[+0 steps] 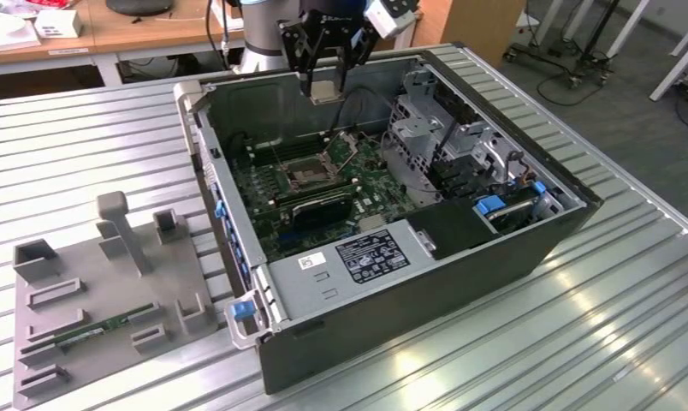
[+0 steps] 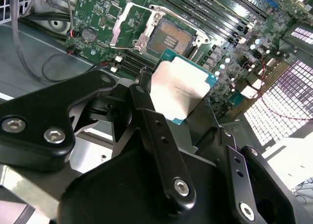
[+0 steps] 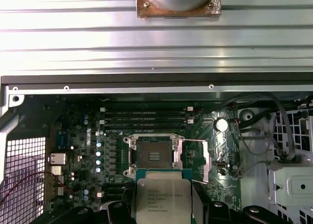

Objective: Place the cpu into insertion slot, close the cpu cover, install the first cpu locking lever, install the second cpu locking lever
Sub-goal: 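Place the cpu into insertion slot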

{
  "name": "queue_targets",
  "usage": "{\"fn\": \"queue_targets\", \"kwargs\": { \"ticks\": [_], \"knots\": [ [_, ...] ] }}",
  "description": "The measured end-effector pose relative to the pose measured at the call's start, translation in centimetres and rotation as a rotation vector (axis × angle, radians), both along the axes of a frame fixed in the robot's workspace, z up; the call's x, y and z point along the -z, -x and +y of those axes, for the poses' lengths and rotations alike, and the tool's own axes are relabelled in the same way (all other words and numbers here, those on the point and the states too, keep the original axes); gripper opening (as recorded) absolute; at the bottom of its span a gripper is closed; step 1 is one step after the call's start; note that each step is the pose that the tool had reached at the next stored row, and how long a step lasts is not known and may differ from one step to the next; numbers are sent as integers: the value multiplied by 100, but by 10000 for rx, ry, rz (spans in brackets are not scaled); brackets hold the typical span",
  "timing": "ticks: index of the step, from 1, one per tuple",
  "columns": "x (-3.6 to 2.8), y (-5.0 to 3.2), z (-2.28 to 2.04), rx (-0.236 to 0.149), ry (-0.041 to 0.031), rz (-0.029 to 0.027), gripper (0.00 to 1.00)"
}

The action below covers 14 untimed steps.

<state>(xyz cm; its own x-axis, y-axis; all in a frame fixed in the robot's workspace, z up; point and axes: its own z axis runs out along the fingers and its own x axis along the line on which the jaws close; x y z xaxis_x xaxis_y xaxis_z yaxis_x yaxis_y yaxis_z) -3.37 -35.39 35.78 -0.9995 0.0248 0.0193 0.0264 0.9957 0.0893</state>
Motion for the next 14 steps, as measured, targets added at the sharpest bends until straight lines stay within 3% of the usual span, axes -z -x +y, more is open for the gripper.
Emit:
{"fn": "queue_targets", "kwargs": {
  "ticks": [6,14],
  "knots": [
    [0,0,0,66,0,0,54],
    [1,0,0,523,0,0,54]
  ]
}}
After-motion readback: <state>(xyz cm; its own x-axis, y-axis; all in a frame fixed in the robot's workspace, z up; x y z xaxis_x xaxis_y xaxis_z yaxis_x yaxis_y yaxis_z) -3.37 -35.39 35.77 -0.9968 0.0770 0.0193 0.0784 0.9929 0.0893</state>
